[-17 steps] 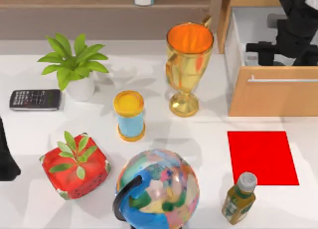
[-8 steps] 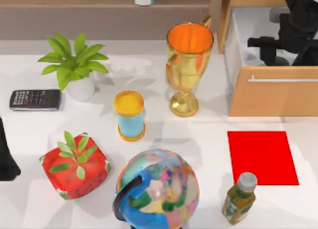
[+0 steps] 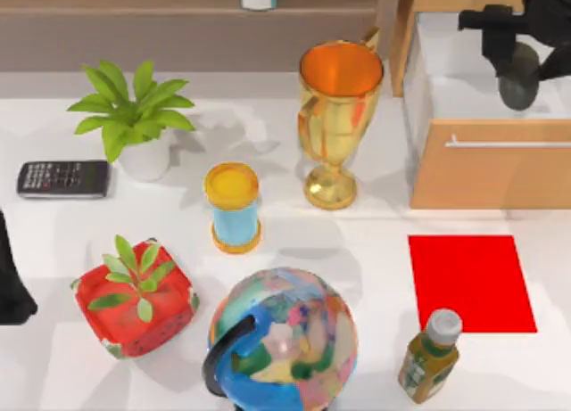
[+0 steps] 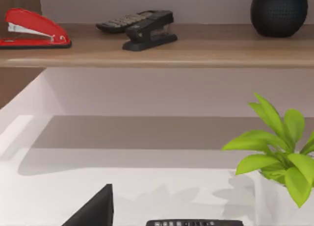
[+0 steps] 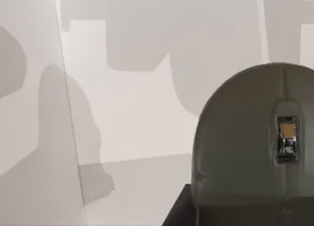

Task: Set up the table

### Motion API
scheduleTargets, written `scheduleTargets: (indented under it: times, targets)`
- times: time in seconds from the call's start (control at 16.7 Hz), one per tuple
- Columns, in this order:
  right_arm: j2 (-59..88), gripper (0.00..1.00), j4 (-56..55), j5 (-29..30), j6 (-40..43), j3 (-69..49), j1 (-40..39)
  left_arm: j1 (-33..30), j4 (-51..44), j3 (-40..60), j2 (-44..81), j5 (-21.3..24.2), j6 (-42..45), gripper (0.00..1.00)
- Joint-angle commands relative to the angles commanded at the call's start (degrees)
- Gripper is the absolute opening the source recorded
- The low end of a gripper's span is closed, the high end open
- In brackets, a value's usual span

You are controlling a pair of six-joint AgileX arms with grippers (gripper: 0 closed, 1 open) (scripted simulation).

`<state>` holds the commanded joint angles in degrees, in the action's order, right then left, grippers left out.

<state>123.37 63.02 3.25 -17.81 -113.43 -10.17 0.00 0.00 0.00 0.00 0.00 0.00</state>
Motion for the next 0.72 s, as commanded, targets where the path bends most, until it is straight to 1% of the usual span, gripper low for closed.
scheduleTargets:
  times: [0.3,0.72]
  targets:
    - [-11.65,0.0,-1.99,-0.11,-1.82,6.31,-4.06,0.0,0.0,0.0,0.0,0.0,0.0,1.0]
    - [-23.1,0.0,-3.51,-1.64,-4.27,21.88,-12.37,0.0,0.0,0.0,0.0,0.0,0.0,1.0]
